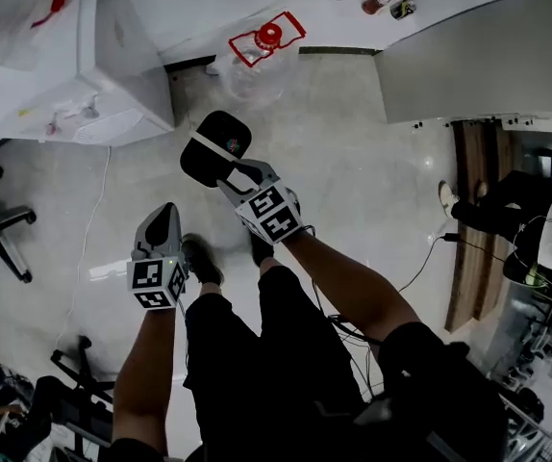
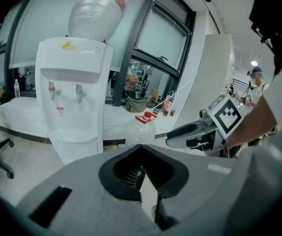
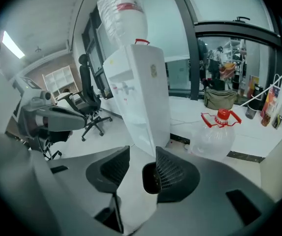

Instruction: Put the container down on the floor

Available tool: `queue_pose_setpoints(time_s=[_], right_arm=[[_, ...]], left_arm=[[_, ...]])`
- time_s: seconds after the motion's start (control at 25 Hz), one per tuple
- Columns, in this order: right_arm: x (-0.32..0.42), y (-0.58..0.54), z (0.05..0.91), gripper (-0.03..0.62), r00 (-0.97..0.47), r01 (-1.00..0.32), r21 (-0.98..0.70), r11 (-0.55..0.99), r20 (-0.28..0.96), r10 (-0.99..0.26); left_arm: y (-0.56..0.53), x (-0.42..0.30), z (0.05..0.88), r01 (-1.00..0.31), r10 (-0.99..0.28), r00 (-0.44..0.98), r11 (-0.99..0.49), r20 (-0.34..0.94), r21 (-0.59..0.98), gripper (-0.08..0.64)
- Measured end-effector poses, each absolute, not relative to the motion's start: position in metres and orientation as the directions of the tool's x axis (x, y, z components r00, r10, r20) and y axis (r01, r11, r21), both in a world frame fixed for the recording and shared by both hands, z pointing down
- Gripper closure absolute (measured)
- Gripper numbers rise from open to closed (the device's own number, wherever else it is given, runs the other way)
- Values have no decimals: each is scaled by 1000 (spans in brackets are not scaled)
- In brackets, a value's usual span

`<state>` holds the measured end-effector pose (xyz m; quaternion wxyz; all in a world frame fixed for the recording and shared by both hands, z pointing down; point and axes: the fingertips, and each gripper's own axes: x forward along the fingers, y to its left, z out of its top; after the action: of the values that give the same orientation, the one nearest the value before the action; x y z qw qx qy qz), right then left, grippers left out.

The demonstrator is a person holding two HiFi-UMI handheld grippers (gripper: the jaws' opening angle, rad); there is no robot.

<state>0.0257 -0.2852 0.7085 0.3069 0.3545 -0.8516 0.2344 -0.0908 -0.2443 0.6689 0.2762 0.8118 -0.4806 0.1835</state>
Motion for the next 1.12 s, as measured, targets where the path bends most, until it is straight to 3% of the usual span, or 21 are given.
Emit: queue_pose_setpoints(time_s=[0.48,1.12], right_arm=[[26,-270,557,545,-612,-756,-199,624,553,-565],[36,-237,384,568,-600,-791,-184,584,421,-680]], left_arm=[[-236,-98,549,-884,-755,466,-377,462,275,554],[-193,-79,411,-836,-766,546,-475,338,274,554]])
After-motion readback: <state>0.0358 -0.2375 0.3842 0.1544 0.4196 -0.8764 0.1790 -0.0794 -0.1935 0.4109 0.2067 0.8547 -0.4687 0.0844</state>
